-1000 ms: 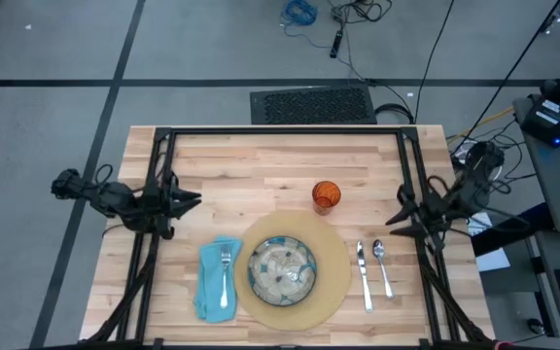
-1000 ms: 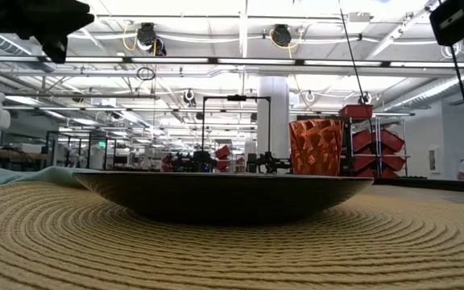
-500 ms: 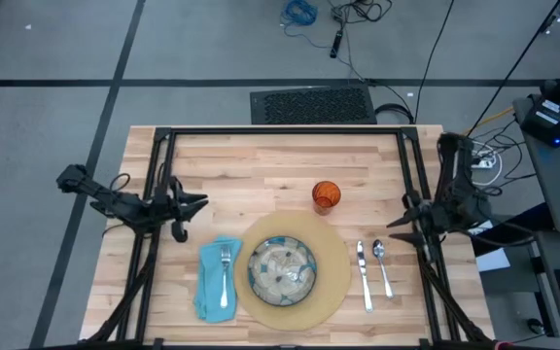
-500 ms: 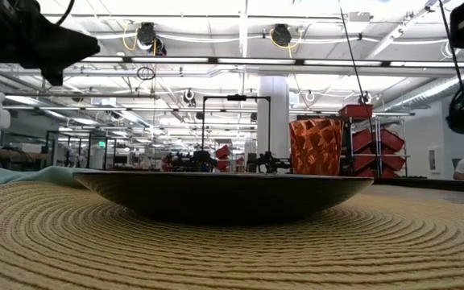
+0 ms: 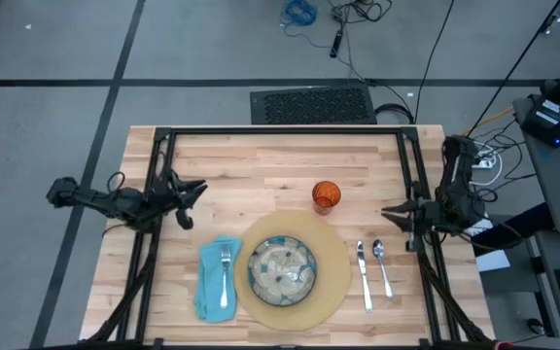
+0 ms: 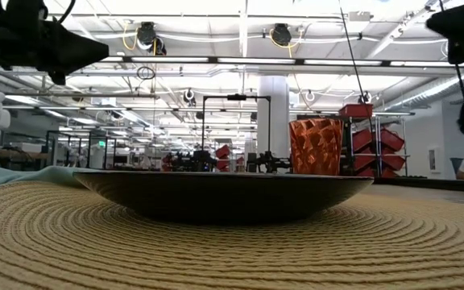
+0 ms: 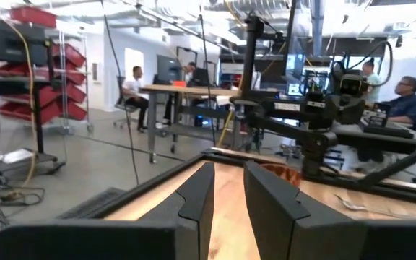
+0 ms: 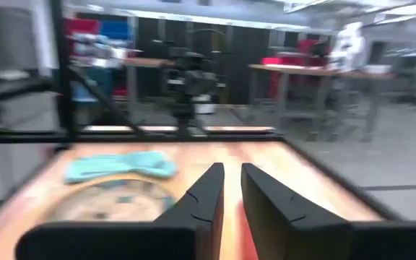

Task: Set table place
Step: Return to Home Position

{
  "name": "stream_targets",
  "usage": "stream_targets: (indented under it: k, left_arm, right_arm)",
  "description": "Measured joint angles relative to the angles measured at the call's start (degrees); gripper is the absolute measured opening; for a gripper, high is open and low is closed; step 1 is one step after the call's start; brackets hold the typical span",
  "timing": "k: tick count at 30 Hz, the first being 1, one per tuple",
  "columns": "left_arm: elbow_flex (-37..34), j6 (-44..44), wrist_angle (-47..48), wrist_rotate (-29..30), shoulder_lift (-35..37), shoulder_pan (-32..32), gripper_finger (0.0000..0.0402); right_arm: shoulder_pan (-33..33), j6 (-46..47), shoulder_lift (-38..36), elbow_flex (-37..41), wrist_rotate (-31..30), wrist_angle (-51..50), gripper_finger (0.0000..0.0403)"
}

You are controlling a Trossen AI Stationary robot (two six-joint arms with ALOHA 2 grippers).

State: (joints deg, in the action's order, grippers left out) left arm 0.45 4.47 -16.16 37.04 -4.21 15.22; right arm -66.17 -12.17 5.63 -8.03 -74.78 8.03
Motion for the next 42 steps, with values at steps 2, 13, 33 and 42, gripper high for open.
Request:
stream_targets:
  k: [2, 13, 33, 42]
  left_arm:
    - [0.00, 0.42, -0.46, -2.81, -0.10, -2.90, 0.0061]
    - [-0.02, -1.44, -7.69, -15.20, -12.69, -14.90, 0.0061]
    - [-0.07, -12.55, -35.39, -45.81, -43.74, -19.37, 0.0061]
    - [-0.07, -5.73, -44.37, -45.51, -43.50, -25.52, 0.0061]
  right_arm:
    - [4.38, -4.10, 0.02, 0.46, 0.67, 2.53, 0.0039]
    - [36.55, -17.04, -0.02, 1.92, 5.31, 8.50, 0.0038]
    - [66.61, 21.88, -0.83, 4.50, 90.99, -0.38, 0.0039]
    - [68.04, 14.56, -5.56, 5.12, 88.58, -6.25, 0.0038]
